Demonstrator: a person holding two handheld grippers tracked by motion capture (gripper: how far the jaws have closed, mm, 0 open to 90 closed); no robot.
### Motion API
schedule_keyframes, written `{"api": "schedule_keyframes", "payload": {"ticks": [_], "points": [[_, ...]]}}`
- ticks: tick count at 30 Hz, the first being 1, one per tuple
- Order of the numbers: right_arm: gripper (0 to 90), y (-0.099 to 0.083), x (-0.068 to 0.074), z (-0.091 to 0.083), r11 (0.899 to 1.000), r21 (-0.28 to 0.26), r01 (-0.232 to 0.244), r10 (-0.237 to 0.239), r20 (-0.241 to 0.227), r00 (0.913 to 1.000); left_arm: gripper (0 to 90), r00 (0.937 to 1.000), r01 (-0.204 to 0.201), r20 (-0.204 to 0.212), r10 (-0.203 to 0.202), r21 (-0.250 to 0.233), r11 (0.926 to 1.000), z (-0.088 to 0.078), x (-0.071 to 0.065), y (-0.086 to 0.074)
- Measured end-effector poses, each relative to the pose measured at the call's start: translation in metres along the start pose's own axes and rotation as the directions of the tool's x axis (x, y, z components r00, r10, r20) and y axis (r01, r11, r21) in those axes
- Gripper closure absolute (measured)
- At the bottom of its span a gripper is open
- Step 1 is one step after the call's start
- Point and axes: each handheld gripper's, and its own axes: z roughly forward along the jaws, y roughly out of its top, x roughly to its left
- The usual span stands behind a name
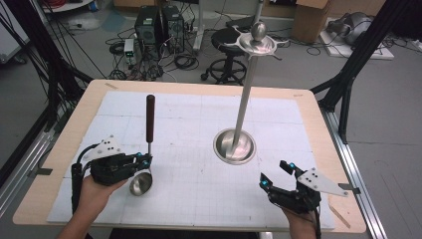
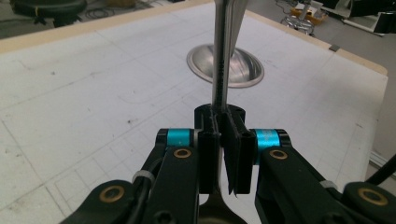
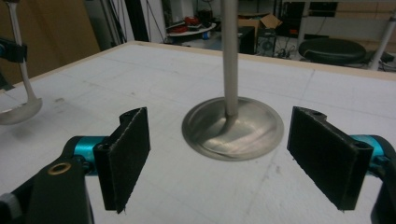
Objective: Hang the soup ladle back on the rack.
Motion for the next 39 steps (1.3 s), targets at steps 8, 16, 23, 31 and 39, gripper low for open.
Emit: {"api": "schedule_keyframes", "payload": {"ticks": [8, 16, 23, 31, 39], "points": [[20.0, 0.021, 0.02, 0.023, 1.0, -0.026, 0.017, -0.02, -0.101, 0.9947, 84.1, 0.9991, -0.043, -0.001, 0.043, -0.032, 0.9986, 0.006, -0.023, 0.001], [20.0, 0.056, 0.051, 0.048, 0.996, -0.067, 0.054, -0.068, -0.23, 0.9708, 84.1, 0.9972, -0.074, 0.005, 0.075, -0.067, 0.995, 0.014, -0.038, 0.005], [20.6, 0.095, 0.081, 0.067, 0.989, -0.102, 0.107, -0.135, -0.325, 0.9359, 84.1, 0.9951, -0.095, 0.023, 0.096, -0.063, 0.9935, 0.021, -0.046, 0.008], [34.0, 0.124, 0.111, 0.087, 0.981, -0.135, 0.137, -0.182, -0.415, 0.8914, 84.1, 0.9905, -0.129, 0.041, 0.131, -0.039, 0.9908, 0.031, -0.057, 0.01], [48.6, 0.135, 0.127, 0.1, 0.987, -0.124, 0.102, -0.146, -0.437, 0.8875, 84.0, 0.9888, -0.142, 0.044, 0.143, -0.024, 0.9896, 0.039, -0.063, 0.012]]}}
